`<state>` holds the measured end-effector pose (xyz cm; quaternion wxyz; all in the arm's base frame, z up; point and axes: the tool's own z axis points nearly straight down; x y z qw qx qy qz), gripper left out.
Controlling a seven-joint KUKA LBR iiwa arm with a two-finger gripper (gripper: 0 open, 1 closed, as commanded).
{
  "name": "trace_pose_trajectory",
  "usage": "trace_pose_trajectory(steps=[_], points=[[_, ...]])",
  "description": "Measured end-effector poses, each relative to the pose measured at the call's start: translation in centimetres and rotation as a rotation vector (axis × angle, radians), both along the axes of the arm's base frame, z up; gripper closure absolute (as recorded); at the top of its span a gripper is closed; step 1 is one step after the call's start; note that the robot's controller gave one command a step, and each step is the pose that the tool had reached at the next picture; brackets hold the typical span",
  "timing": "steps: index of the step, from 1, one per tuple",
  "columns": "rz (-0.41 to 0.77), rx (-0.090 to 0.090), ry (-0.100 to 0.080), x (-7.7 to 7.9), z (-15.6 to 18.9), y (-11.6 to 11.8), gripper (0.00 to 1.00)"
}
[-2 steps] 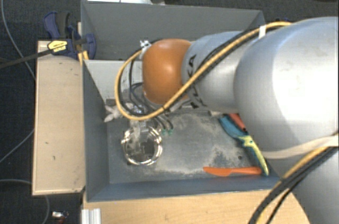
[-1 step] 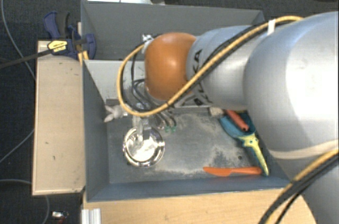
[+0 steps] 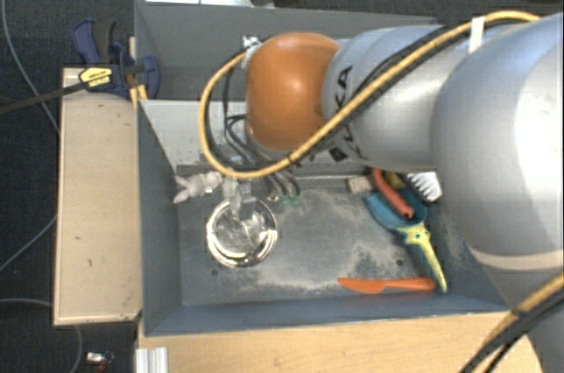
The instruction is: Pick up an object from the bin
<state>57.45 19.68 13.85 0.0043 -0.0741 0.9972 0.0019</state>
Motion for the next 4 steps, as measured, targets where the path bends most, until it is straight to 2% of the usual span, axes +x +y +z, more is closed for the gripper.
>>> trace_pose_trajectory(steps=[1,3,4], points=[[-0.001,0.002,-0.004,0.1,1.9,0.0,1.0],[-0.002,0.002,-0.005,0.1,3.6,0.0,1.0],[-0.003,0.001,-0.001,0.0,6.0,0.0,1.0]])
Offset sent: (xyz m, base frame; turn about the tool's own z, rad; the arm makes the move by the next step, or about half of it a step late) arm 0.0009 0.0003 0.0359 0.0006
